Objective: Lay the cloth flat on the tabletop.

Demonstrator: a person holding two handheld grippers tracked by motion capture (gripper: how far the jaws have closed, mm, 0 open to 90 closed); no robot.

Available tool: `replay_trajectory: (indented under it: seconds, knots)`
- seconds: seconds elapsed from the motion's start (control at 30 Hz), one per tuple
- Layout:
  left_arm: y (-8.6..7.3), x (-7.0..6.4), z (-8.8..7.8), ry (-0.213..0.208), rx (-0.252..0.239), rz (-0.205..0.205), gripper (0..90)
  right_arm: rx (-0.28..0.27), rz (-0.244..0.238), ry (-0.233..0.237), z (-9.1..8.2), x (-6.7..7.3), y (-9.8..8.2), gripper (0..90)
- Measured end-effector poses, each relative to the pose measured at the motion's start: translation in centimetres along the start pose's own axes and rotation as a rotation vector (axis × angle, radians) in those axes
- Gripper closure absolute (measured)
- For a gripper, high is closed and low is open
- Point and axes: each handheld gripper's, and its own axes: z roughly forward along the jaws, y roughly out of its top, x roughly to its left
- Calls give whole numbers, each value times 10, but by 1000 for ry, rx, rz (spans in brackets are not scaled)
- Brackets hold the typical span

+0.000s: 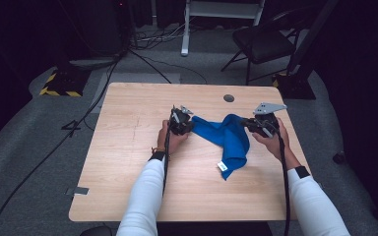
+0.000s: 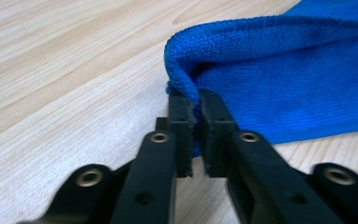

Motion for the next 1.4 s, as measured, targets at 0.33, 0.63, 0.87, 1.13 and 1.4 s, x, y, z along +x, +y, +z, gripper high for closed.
replay_trajectory:
  seconds: [0.33, 0.63, 0.87, 1.13, 1.4]
  knots:
    - [15, 3, -52, 22, -102, 71, 869, -66, 28, -44, -22, -9, 4, 884]
    - [30, -4, -133, 50, -212, 169, 869, -166, 41, -79, -60, -12, 20, 886]
    - [31, -16, -185, 70, -271, 245, 869, -243, 42, -74, -89, -6, 31, 886]
    - [29, -35, -227, 57, -268, 323, 867, -299, 13, -52, -122, 15, 40, 886]
    - [22, -43, -226, 66, -223, 342, 860, -295, 36, -50, -130, 22, 42, 886]
